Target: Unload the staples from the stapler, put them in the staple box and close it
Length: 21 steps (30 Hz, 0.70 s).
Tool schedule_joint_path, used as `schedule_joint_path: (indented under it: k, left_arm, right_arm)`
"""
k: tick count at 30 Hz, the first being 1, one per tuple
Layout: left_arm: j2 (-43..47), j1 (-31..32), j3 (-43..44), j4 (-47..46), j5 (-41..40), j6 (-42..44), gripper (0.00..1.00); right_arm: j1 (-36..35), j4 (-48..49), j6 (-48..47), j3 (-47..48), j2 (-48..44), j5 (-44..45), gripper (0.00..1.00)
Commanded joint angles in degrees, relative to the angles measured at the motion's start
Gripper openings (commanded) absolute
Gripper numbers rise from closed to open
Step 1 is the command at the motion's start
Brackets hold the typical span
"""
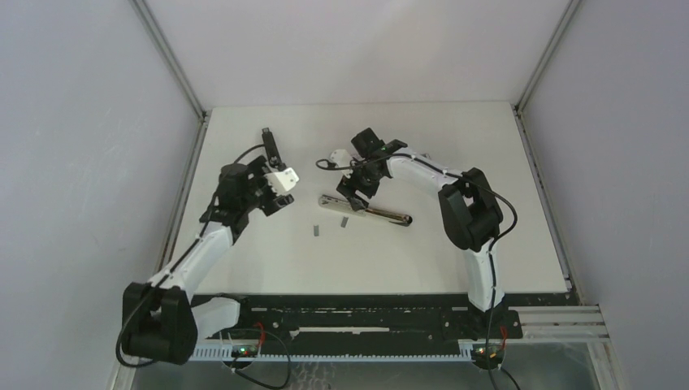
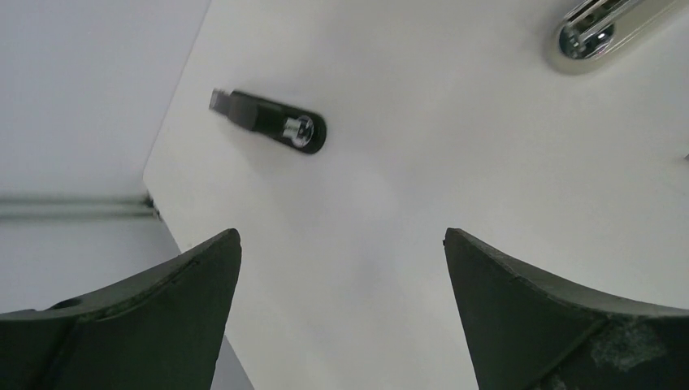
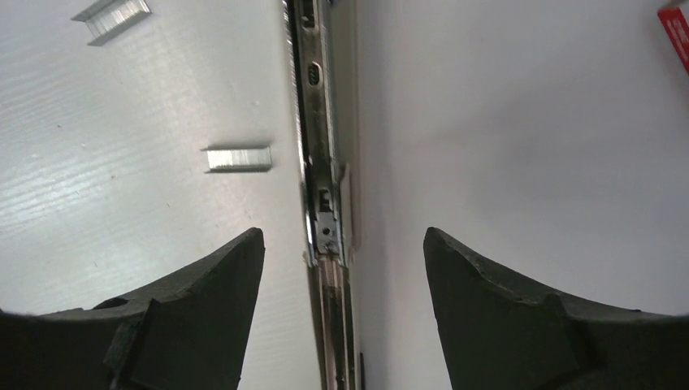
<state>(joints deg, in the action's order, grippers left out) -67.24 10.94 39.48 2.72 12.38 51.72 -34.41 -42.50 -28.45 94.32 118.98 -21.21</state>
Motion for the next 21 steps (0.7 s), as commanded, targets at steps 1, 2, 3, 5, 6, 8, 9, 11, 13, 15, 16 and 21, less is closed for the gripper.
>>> schedule_joint_path:
  k: [1, 2, 3, 5, 6, 8, 9, 11, 13, 15, 16, 21]
  left_arm:
    - [7.6, -5.8, -4.4, -0.3, 4.7, -8.4, 1.0]
    - [8.9, -6.7, -5.3, -0.2, 4.7, -8.6, 1.0]
    - [10.3, -7.5, -6.4, -0.2, 4.6, -9.1, 1.0]
    - [12.7, -9.0, -8.1, -0.1, 4.2, -10.4, 1.0]
    - [13.8, -9.7, -8.6, 0.2, 4.2, -11.1, 1.0]
    - [15.3, -10.8, -9.5, 0.5, 4.2, -12.5, 1.0]
    - [15.7, -11.3, -9.7, 0.4, 4.2, -13.2, 1.0]
    - [16.0, -11.9, -9.9, 0.4, 4.2, -14.4, 1.0]
    - [16.2, -12.5, -10.1, -0.3, 4.1, -15.7, 1.0]
    - [16.3, -13.1, -10.5, -1.0, 4.0, -16.7, 1.0]
    - [16.3, -13.4, -10.8, -1.4, 3.8, -16.9, 1.0]
    - [15.7, -13.8, -11.7, -2.9, 3.0, -17.8, 1.0]
  right_arm:
    - [-1.6, 3.6, 1.5, 0.2, -1.8, 3.1, 0.71]
    - [-1.8, 3.5, 1.6, 0.2, -1.6, 3.1, 0.71]
    - [-2.0, 3.2, 1.6, 0.3, -1.5, 3.0, 0.7]
    - [-2.5, 2.8, 1.4, 0.3, -1.2, 2.9, 0.69]
    - [-2.8, 2.6, 1.3, 0.2, -1.1, 3.2, 0.69]
    - [-3.2, 2.7, 1.1, 0.1, -0.7, 4.3, 0.67]
    - [-3.5, 2.8, 1.2, 0.0, -0.5, 5.0, 0.66]
    - [-3.6, 3.0, 1.1, 0.0, 0.0, 6.1, 0.65]
    - [-3.7, 3.0, 0.9, -0.1, 0.3, 6.6, 0.63]
    - [-3.6, 3.0, 0.7, -0.3, 0.5, 6.8, 0.62]
    - [-3.7, 3.1, 0.6, -0.5, 0.5, 6.8, 0.61]
    - [-3.8, 2.4, -0.3, -0.9, 0.7, 5.1, 0.59]
